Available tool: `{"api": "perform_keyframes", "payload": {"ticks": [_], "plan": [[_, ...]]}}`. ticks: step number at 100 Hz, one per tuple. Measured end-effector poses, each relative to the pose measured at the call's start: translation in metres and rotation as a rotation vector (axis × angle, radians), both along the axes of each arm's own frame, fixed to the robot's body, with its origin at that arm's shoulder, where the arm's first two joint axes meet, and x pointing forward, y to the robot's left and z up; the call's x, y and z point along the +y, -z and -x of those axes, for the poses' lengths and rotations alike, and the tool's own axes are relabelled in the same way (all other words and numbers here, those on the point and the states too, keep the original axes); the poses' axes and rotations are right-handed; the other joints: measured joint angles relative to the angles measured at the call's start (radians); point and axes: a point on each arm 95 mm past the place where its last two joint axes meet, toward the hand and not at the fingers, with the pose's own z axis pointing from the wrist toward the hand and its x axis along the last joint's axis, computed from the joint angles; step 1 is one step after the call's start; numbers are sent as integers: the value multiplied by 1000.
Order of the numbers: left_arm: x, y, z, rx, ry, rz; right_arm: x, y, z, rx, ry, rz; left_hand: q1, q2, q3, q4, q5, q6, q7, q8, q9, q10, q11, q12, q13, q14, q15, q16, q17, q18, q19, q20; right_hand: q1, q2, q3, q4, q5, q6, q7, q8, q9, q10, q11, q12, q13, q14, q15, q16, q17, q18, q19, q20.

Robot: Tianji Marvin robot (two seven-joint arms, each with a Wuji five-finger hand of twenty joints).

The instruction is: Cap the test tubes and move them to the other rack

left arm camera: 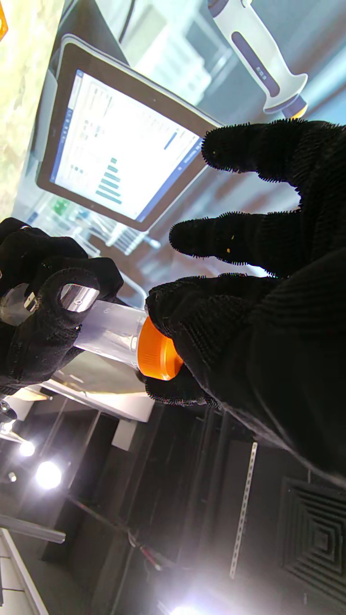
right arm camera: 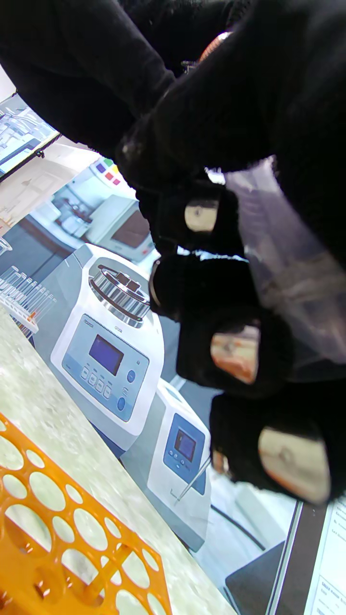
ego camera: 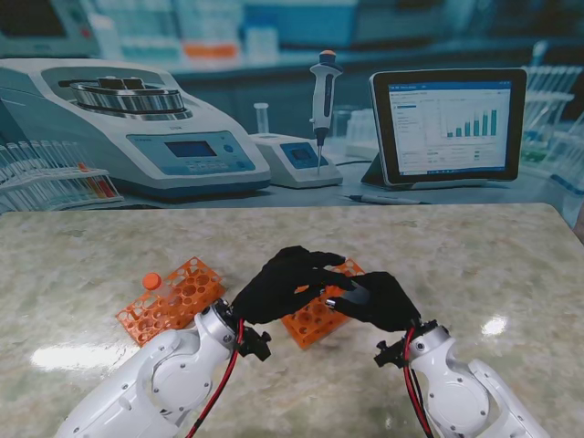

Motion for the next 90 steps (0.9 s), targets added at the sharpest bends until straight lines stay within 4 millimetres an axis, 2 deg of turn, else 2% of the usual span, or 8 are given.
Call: {"api": "perform_keyframes", "payload": {"ticks": [14, 22, 47, 90], "plan": [[0, -1, 0, 7, 9, -4, 0, 0, 0, 1, -1, 1, 1, 12, 26, 1, 0, -2, 8, 0, 0, 0, -6, 0, -4, 2, -7, 0, -9, 0, -10, 0, 0, 0, 0, 0, 0, 0, 0, 0, 0, 0, 0, 0, 0, 0, 0, 0, 0, 0, 0, 0], [1, -1, 1, 9, 14, -10, 0, 0, 0, 1, -1, 1, 2, 28, 40, 13, 0, -2, 9, 0, 0, 0, -7, 0, -4, 2, -8, 0, -10, 0, -18, 0, 0, 0, 0, 0, 0, 0, 0, 0, 0, 0, 0, 0, 0, 0, 0, 0, 0, 0, 0, 0], [2, -2, 1, 5, 16, -15, 0, 0, 0, 2, -2, 2, 2, 41, 52, 14, 0, -1, 10, 0, -25, 0, -12, 0, -14, 3, -9, -1, -11, 0, -34, 0, 0, 0, 0, 0, 0, 0, 0, 0, 0, 0, 0, 0, 0, 0, 0, 0, 0, 0, 0, 0], [2, -5, 1, -6, 21, -9, 0, 0, 0, 1, -3, 1, 4, 87, 38, 17, 1, 45, 15, -10, -46, 0, -20, 0, -28, 5, -20, -11, -21, 0, -53, 0, 0, 0, -1, 0, 0, -2, 0, 0, 0, 0, 0, 0, 0, 0, 0, 0, 0, 0, 0, 0]]}}
